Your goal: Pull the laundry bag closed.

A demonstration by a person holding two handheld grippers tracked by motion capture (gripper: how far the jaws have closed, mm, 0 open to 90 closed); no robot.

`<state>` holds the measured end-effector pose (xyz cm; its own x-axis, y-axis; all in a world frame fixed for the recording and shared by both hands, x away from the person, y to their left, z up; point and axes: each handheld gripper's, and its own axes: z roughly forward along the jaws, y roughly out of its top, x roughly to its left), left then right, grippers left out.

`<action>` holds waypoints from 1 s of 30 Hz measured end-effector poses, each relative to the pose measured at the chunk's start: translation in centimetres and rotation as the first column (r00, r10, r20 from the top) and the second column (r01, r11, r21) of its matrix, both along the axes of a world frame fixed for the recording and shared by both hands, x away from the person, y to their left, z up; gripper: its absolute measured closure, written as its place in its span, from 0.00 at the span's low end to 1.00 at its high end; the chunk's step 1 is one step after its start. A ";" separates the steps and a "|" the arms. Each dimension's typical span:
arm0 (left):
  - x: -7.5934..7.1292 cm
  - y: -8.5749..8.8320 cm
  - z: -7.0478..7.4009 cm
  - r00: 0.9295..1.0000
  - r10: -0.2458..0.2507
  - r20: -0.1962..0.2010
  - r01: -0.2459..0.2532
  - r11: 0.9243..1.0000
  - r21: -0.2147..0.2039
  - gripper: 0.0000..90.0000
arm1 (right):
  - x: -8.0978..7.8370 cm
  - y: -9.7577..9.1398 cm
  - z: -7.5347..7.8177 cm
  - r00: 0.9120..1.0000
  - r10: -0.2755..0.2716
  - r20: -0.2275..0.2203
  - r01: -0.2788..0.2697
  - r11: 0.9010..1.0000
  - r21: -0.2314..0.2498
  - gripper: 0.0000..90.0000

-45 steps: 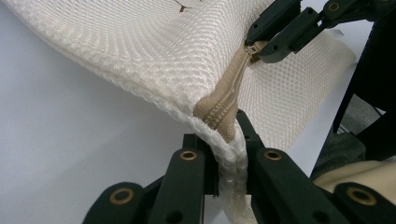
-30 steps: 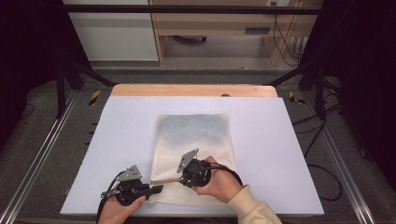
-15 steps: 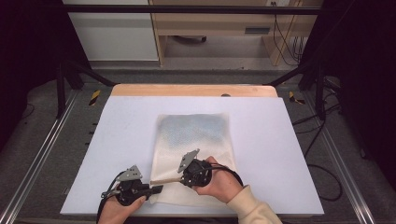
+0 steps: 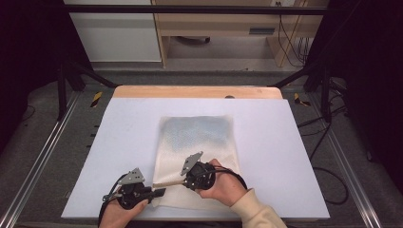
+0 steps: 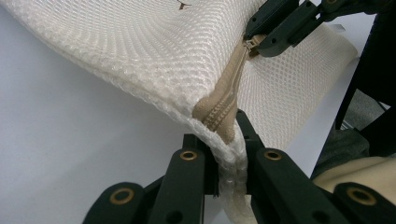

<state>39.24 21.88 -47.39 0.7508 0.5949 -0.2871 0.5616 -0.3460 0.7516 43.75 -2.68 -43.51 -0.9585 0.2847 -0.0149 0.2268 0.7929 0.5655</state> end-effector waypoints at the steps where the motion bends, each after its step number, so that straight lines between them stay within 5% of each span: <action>1: 0.0 0.0 0.0 1.000 0.000 0.000 0.000 1.000 0.000 0.94 | 0.0 0.0 0.0 1.000 0.000 0.000 0.000 1.000 0.000 0.91; 30: 0.0 0.0 0.1 1.000 -0.003 0.004 0.002 1.000 0.003 0.94 | -0.4 -0.2 0.0 1.000 0.004 0.003 -0.004 1.000 0.007 0.91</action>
<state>39.21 21.91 -47.34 0.7533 0.5938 -0.2826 0.5580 -0.3497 0.7525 43.31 -2.89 -43.56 -0.9596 0.2810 -0.0159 0.2218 0.7899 0.5718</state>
